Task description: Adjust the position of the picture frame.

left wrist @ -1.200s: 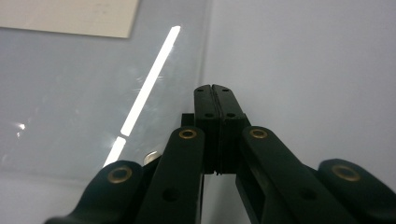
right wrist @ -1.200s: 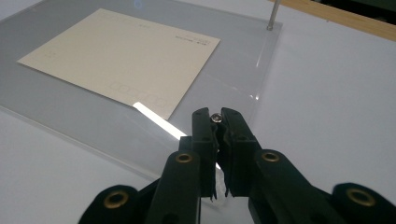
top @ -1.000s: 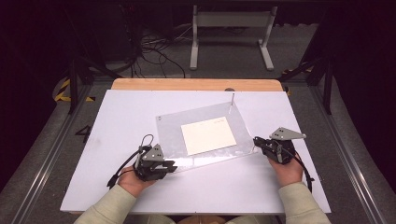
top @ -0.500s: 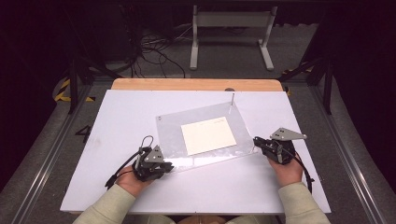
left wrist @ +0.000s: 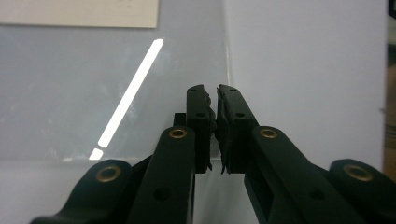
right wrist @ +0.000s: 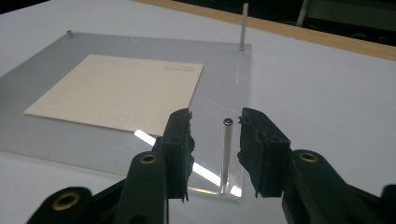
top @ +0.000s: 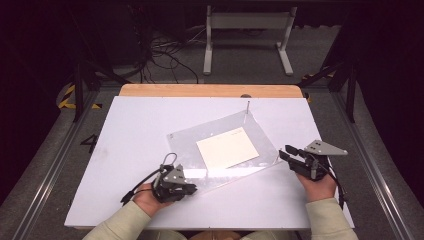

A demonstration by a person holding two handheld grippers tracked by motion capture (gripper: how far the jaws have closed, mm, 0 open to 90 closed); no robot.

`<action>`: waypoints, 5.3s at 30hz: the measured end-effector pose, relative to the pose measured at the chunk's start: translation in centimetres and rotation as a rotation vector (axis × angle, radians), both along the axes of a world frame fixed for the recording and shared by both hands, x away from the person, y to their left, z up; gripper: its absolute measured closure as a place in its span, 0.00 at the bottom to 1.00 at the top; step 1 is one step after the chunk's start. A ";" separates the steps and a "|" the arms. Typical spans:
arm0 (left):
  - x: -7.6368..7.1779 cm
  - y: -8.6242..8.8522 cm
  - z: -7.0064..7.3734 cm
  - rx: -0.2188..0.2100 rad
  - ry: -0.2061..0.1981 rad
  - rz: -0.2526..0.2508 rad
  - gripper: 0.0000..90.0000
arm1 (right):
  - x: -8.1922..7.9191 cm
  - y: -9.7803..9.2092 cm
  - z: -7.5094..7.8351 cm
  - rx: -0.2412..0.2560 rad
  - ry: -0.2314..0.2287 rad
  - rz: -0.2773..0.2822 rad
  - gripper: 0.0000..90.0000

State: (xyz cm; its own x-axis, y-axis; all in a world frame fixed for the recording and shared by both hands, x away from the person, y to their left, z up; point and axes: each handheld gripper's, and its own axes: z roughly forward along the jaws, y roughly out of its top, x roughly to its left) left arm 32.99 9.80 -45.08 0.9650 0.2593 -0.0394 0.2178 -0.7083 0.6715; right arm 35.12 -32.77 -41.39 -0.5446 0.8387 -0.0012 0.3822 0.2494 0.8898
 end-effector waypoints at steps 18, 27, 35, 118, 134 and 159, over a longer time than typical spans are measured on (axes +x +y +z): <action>2.7 0.4 2.6 -0.211 0.028 0.130 0.68 | 0.1 -2.0 -0.9 0.000 0.024 -0.077 0.70; 9.0 4.6 1.0 -0.096 -0.051 0.536 0.68 | 0.2 -1.7 -1.1 -0.006 0.031 -0.078 0.69; 10.4 4.4 -0.6 -0.059 -0.047 0.546 0.89 | 0.6 -1.4 -1.4 -0.005 0.042 -0.084 0.69; -2.0 3.8 0.7 0.082 0.053 0.124 0.93 | 18.8 11.8 -1.0 -0.217 0.138 -0.051 0.92; -2.2 3.7 0.4 0.052 0.059 0.098 0.93 | 2.7 8.0 0.0 -0.108 0.147 0.404 0.81; -2.9 3.8 0.4 0.031 0.130 0.023 0.93 | -8.0 8.4 -3.3 -0.241 0.231 0.567 0.92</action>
State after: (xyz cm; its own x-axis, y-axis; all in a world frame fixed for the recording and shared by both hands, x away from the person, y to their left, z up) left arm 30.14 13.62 -44.71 0.9462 0.2840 -0.1550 0.3174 -0.7223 0.6144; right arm 27.11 -24.42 -44.66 -0.9109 0.4122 0.0170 0.3074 0.6508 0.6942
